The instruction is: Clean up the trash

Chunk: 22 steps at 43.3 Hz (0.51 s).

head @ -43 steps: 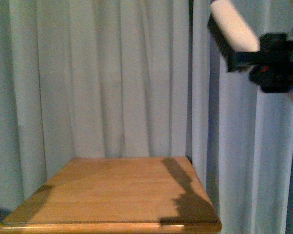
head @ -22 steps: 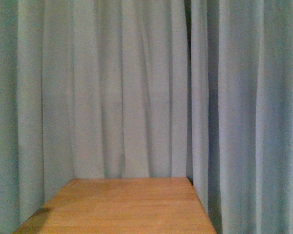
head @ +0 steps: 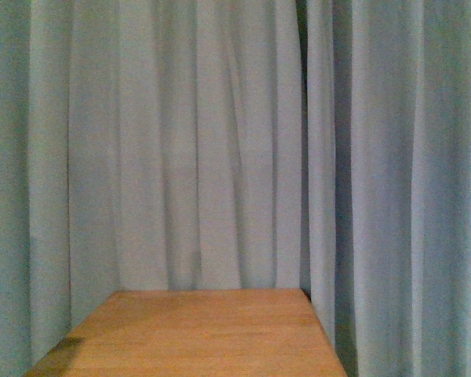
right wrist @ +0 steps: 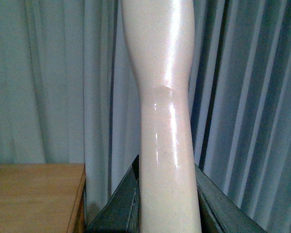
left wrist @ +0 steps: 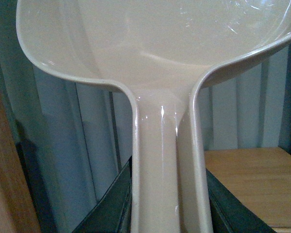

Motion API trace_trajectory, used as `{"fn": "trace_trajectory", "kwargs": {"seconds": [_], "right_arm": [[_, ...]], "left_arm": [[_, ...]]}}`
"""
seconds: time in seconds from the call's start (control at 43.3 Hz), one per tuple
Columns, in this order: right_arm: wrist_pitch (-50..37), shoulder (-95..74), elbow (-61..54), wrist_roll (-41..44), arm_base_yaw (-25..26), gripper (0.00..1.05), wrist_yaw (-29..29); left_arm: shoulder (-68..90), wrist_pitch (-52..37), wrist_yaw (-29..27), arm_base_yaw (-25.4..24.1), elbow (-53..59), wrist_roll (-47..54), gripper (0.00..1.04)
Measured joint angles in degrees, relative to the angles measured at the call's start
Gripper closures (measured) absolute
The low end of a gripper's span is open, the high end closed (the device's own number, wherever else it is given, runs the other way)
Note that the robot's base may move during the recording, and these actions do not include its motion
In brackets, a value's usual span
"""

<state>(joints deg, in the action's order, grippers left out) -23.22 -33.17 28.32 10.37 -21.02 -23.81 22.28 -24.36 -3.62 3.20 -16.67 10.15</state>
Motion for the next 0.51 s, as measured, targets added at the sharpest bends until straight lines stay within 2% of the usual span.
{"fn": "trace_trajectory", "kwargs": {"seconds": [0.508], "right_arm": [[0.0, 0.4, 0.0, 0.0, 0.3, 0.84, -0.3]], "left_arm": [[0.0, 0.0, -0.1, 0.0, 0.0, -0.1, 0.79]]}}
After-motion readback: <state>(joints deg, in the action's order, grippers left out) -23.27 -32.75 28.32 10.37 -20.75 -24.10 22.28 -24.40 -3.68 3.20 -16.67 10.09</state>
